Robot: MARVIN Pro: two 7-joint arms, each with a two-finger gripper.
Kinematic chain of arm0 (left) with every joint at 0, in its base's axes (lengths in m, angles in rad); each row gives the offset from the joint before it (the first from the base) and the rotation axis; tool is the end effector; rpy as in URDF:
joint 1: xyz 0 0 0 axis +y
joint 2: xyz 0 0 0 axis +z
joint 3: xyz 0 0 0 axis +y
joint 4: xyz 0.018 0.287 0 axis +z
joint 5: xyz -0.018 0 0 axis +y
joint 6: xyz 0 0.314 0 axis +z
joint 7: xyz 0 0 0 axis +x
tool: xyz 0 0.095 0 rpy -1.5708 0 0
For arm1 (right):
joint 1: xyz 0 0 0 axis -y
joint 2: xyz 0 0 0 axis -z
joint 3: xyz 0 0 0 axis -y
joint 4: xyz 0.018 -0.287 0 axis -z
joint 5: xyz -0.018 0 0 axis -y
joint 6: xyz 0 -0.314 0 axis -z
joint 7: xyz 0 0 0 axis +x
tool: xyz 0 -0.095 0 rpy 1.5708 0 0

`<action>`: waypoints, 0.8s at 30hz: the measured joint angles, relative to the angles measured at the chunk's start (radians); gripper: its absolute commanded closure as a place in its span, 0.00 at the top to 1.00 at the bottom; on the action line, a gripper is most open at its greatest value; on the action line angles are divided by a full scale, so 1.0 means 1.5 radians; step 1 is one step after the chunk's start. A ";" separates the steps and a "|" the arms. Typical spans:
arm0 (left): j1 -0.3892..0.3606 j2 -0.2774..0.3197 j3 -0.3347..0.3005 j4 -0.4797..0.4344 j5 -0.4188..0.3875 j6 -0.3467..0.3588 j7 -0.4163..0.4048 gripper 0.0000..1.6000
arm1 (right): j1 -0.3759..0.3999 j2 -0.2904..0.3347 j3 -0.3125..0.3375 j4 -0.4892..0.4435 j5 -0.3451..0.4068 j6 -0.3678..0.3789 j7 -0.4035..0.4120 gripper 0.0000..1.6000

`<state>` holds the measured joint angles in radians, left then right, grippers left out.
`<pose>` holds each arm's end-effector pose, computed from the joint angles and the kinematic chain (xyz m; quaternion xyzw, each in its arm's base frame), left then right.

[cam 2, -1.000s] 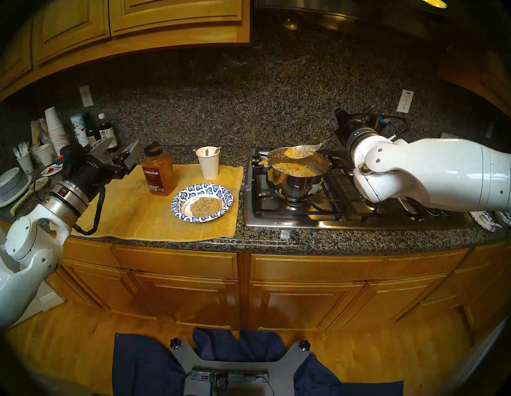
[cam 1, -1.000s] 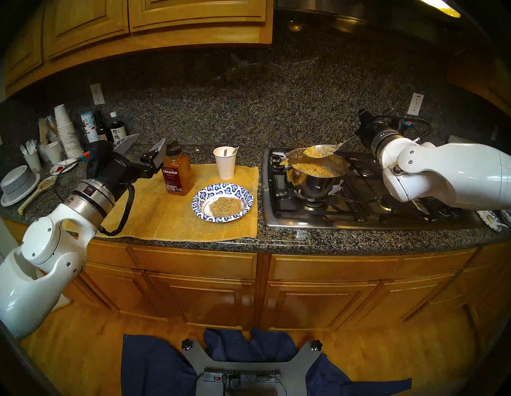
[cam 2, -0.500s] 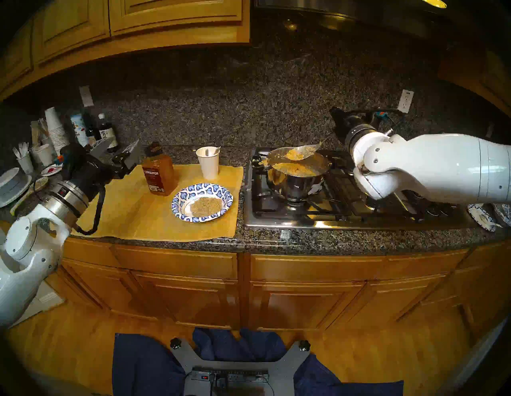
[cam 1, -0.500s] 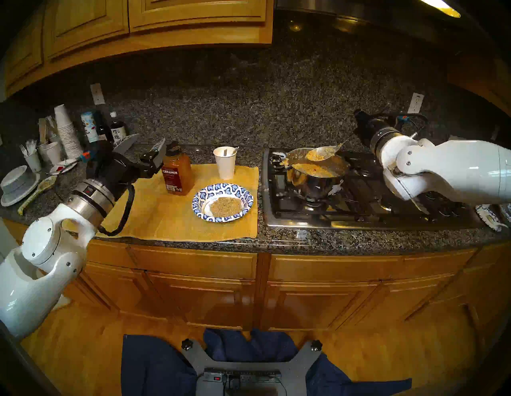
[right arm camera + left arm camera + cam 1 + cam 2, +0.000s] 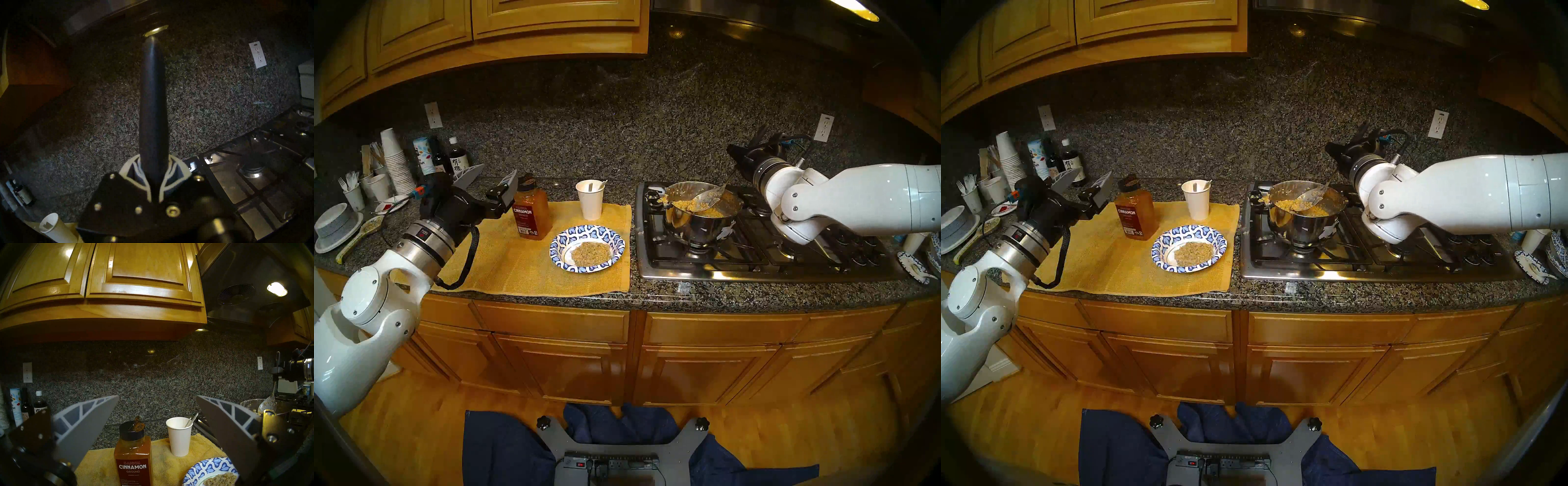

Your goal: Scoop oatmeal into bowl, add cinnamon, and put a spoon inside bowl

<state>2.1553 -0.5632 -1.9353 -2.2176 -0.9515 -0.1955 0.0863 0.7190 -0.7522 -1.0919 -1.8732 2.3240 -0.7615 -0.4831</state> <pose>0.3191 0.1215 -0.0995 0.6007 -0.1065 0.7868 0.0930 0.4738 -0.0566 -0.0527 -0.7060 0.1388 -0.6870 0.1018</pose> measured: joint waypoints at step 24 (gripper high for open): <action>0.000 0.000 0.000 0.000 0.000 0.000 0.000 1.00 | -0.021 -0.114 -0.037 0.022 -0.056 0.004 -0.065 0.00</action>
<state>2.1553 -0.5634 -1.9358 -2.2176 -0.9514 -0.1955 0.0858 0.6872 -0.9224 -1.1470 -1.8395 2.2402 -0.7555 -0.5805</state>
